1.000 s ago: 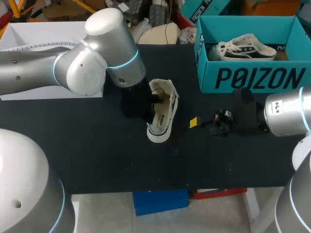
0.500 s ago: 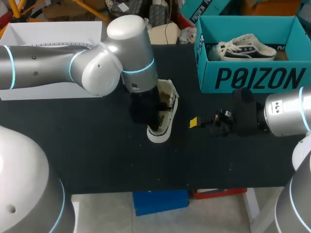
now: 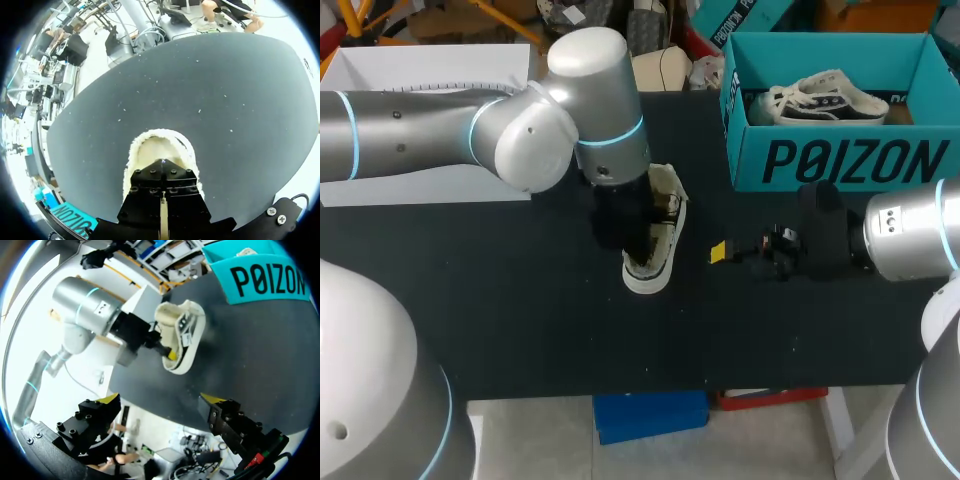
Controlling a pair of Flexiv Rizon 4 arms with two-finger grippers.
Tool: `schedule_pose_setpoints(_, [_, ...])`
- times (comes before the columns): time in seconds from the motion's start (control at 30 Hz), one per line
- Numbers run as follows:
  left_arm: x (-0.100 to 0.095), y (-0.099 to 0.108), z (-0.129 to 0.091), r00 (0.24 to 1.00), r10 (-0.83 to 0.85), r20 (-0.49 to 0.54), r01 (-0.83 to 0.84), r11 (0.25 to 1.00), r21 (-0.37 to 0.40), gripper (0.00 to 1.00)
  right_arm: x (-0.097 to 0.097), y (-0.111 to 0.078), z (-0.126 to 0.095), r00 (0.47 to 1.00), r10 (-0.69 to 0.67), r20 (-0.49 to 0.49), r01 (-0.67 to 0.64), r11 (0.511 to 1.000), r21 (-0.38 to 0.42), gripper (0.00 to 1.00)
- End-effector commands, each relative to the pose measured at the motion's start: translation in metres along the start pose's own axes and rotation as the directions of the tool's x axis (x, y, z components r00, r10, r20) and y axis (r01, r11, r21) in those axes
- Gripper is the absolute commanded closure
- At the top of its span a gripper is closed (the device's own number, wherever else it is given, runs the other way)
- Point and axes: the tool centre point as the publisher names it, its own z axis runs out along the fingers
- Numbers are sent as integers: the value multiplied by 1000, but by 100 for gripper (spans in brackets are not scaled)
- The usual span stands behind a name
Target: Take the shoe out of the shoebox, open the shoe tongue, remove and reinsert the insole, then place the shoe into the shoebox
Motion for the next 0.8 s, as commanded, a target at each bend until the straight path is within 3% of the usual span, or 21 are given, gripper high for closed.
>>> schedule_pose_setpoints(0.03, [8,-9,-54,981,-137,140,129,990,65,100,0,0,-1,1000,0,0,0,1000,1,0])
schedule_pose_setpoints(0.23, [21,11,-123,892,-345,292,340,938,68,100,0,0,-1,1000,0,0,0,1000,1,0])
schedule_pose_setpoints(0.4, [37,46,-159,753,-546,367,577,816,30,100,0,0,-1,1000,0,0,0,1000,1,0])
schedule_pose_setpoints(0.47, [38,61,-166,715,-581,389,624,781,19,100,0,0,-1,1000,0,0,0,1000,1,0])
schedule_pose_setpoints(0.57, [37,81,-168,723,-590,359,645,762,-48,100,0,0,-1,1000,0,0,0,1000,1,0])
schedule_pose_setpoints(0.8, [21,125,-156,745,-600,293,639,767,-56,100,0,0,-1,1000,0,0,0,1000,1,0])
